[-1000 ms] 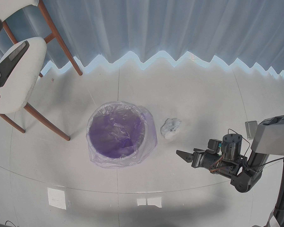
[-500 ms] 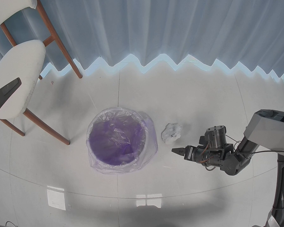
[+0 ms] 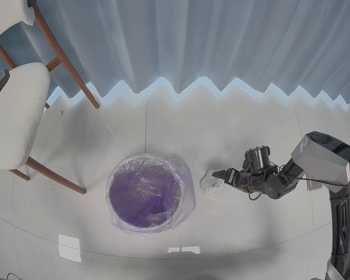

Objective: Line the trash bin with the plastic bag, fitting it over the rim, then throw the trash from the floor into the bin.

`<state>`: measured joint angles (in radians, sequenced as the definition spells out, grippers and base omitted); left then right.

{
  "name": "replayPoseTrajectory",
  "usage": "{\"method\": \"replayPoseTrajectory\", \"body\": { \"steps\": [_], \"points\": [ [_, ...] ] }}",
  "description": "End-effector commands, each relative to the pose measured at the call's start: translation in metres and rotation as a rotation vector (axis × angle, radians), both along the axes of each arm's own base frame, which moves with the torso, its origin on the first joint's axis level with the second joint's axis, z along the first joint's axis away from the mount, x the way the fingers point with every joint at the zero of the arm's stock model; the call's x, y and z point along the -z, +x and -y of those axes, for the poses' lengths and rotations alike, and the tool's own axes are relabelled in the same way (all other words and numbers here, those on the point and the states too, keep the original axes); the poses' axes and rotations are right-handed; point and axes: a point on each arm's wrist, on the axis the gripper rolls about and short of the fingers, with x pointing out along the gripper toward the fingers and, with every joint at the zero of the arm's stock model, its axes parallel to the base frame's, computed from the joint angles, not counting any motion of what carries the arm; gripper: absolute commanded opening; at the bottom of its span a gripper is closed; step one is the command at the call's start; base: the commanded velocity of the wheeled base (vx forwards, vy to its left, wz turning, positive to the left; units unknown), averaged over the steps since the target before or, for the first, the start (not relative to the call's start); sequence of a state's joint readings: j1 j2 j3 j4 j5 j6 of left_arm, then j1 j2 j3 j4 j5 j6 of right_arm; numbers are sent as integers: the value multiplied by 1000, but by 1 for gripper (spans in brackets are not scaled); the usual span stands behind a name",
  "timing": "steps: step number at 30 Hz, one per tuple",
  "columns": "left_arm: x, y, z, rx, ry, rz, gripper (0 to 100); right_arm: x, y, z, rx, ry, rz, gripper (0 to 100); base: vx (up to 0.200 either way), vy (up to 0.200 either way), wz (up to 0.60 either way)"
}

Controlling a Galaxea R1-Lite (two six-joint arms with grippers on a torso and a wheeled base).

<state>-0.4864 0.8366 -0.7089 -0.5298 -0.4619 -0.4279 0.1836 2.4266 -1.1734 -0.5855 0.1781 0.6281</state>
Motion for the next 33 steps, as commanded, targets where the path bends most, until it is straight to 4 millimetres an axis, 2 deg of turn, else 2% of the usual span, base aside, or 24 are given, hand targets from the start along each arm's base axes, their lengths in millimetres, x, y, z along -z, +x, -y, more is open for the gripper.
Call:
{"method": "replayPoseTrajectory", "body": {
  "steps": [1, 3, 8, 18, 30, 33],
  "points": [
    [-8, 1, 0, 9, -47, 8, 100, 28, 22, 18, 55, -12, -38, 100, 0, 0, 0],
    [-10, 1, 0, 15, -58, 6, 100, 38, 31, 22, 75, -20, -45, 100, 0, 0, 0],
    [-10, 1, 0, 13, -58, 3, 100, 48, 36, 19, 84, -33, -44, 100, 0, 0, 0],
    [-6, 3, 1, 14, -47, -15, 100, 48, 41, 15, 84, -18, -54, 100, 0, 0, 0],
    [-6, 3, 1, 13, -48, -16, 100, 41, 62, 11, 98, 8, -70, 100, 0, 0, 0],
    [-5, 3, 1, 12, -47, -18, 100, 44, 66, 4, 102, 29, -67, 100, 0, 0, 0]
  ]
}}
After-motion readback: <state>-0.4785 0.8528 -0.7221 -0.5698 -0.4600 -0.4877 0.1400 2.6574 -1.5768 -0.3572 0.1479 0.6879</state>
